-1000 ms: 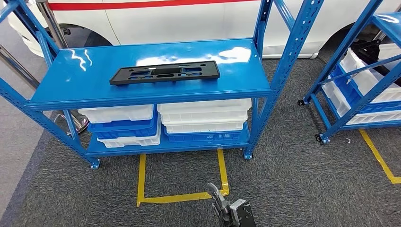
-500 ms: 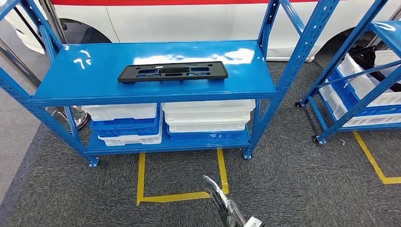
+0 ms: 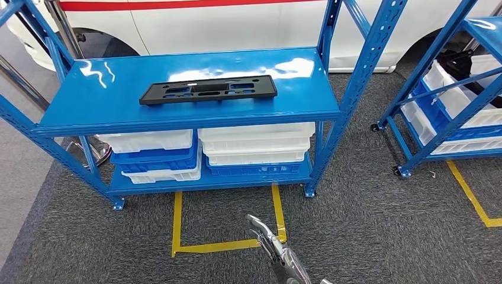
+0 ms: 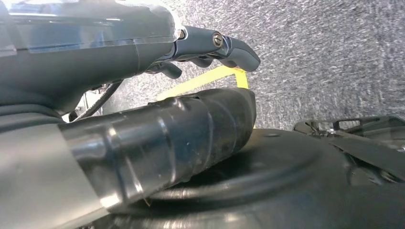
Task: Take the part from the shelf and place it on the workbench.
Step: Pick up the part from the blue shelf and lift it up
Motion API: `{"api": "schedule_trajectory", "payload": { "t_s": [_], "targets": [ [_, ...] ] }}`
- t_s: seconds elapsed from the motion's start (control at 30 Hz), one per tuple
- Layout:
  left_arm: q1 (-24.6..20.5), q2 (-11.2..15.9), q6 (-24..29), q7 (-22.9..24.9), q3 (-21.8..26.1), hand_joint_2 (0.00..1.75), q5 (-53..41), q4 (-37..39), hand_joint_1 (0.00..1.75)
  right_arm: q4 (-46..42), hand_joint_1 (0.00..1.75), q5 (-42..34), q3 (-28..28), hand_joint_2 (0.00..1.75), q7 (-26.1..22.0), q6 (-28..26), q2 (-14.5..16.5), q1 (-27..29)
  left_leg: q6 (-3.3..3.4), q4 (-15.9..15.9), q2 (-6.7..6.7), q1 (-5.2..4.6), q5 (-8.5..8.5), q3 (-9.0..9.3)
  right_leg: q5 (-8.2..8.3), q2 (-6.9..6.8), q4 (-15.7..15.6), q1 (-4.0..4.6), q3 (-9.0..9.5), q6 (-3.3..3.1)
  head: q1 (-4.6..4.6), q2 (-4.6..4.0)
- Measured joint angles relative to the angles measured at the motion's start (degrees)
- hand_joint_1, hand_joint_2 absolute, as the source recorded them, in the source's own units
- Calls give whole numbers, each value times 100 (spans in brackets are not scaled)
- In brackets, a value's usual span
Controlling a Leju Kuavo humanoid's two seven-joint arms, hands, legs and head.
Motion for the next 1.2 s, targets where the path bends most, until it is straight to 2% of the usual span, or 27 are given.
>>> {"api": "schedule_trajectory", "payload": {
  "t_s": [0.07,0.13,0.17,0.23,0.3,0.33,0.4,0.43,0.47,0.5,0.53,0.57,0.63,0.7,0.8,0.83,0.87,0.93,0.97,1.0,1.03,1.1,1.13,1.17,1.2],
  "targets": [
    [-1,6,-1,2,0,0,-4,0,0,-5,0,27,1,0,-3,18,0,-2,-4,-724,-1,26,420,342,-11,8,6,-11,25,20,1,0],
    [-7,8,-7,0,-2,0,-8,1,0,-16,0,80,1,0,-12,47,0,-9,25,-1383,-12,17,643,647,-26,16,29,2,28,79,2,0],
    [-10,8,-10,-3,-3,0,-7,2,0,-23,0,112,1,0,-16,58,0,-14,52,-1510,-19,6,654,699,-26,18,36,11,21,114,3,0],
    [-13,9,-15,-10,-4,0,-7,2,0,-37,0,176,1,0,-21,55,1,-22,130,-1529,-29,-15,659,698,-10,20,29,11,12,185,5,0],
    [-10,10,-15,-17,-3,0,-7,2,0,-61,0,217,-1,0,-21,38,2,-23,221,-1572,-21,-14,697,704,-104,17,140,-13,-34,243,6,0],
    [-9,10,-14,-21,-3,0,-6,2,0,-76,0,228,-1,0,-21,28,2,-22,263,-1594,-14,-11,717,703,-237,15,335,-21,-123,264,6,0],
    [-8,10,-13,-33,-2,0,-4,2,0,-98,0,237,-3,0,-22,8,1,-18,314,-1605,-2,-24,735,689,-604,10,1019,-25,-447,288,7,0],
    [-7,10,-13,-39,-2,0,-2,2,0,-104,0,239,-4,44,-24,-4,1,-14,323,-1602,2,-38,737,681,-732,10,1366,-24,-613,293,6,0],
    [-4,10,-13,-44,-2,0,-1,2,0,-112,0,244,-5,87,-28,-13,0,-10,329,-1598,3,-51,737,677,-762,10,1568,-24,-710,291,6,0],
    [-3,10,-13,-52,-2,0,2,2,0,-126,0,250,-7,131,-35,-19,0,-6,333,-1592,4,-64,735,676,-683,10,1565,-21,-708,279,5,0],
    [-3,10,-13,-62,-2,0,3,2,0,-143,0,257,-9,175,-42,-21,0,-3,336,-1584,2,-74,731,680,-512,9,1334,-14,-593,256,5,0],
    [-4,9,-14,-73,-2,0,4,2,0,-166,0,263,-12,175,-48,-21,0,-3,335,-1576,0,-82,725,684,-306,8,951,-1,-401,219,6,0],
    [-7,2,-15,-92,-2,0,8,2,0,-211,0,276,-17,175,-54,-21,1,-6,313,-1554,-2,-103,708,680,-70,-8,270,48,-75,140,6,0],
    [-9,-4,-16,-98,-2,0,11,2,0,-246,0,295,-22,175,-60,-10,1,-2,266,-1549,5,-109,698,670,-54,-13,52,91,8,99,4,0],
    [-10,-5,-13,-99,-2,0,11,2,0,-285,0,324,-34,175,-67,23,2,10,174,-1490,5,-105,631,656,-9,-4,-24,47,29,37,3,0],
    [-10,-5,-9,-99,-2,0,11,2,0,-297,0,331,-38,175,-69,35,3,12,144,-1333,-1,-102,519,589,5,-7,-53,23,41,10,1,0],
    [-9,-4,-4,-99,-2,0,11,2,0,-306,0,333,-39,175,-70,46,4,14,116,-1040,-9,-86,344,456,11,-12,-64,11,49,-7,-1,0],
    [-6,-2,2,-99,-1,0,11,2,0,-315,0,336,-43,175,-70,61,4,18,69,-282,-12,-59,-20,97,7,-15,-62,10,45,-23,-3,0],
    [-1,0,4,-100,1,0,11,2,0,-315,0,336,-44,175,-70,63,4,21,48,4,-12,-44,-100,-44,3,-14,-57,8,45,-23,-3,0],
    [4,1,4,-101,1,0,11,2,0,-315,0,336,-46,175,-69,64,4,23,34,92,-10,-31,-68,-96,-2,-11,-52,6,48,-20,-4,0],
    [7,2,4,-102,2,0,11,2,0,-315,0,337,-46,175,-70,65,4,23,23,-63,-9,-17,85,-29,-12,-5,-43,-1,55,-10,-4,0],
    [7,3,4,-104,2,0,11,2,0,-315,0,338,-47,175,-71,65,4,24,10,-820,-6,10,491,321,-48,5,-12,-14,71,32,-4,0],
    [4,3,4,-105,2,0,11,3,0,-315,0,338,-48,175,-72,65,4,24,22,-1181,-12,11,626,489,-71,11,16,-8,68,65,-3,0],
    [1,3,4,-107,2,0,11,3,0,-317,0,339,-50,175,-72,66,4,25,48,-1391,-19,9,677,580,-85,13,37,1,59,98,-2,0],
    [-1,3,4,-109,2,0,11,4,0,-322,0,339,-52,175,-73,66,4,27,79,-1470,-27,0,667,608,-92,15,48,13,49,129,1,0]
  ]
}}
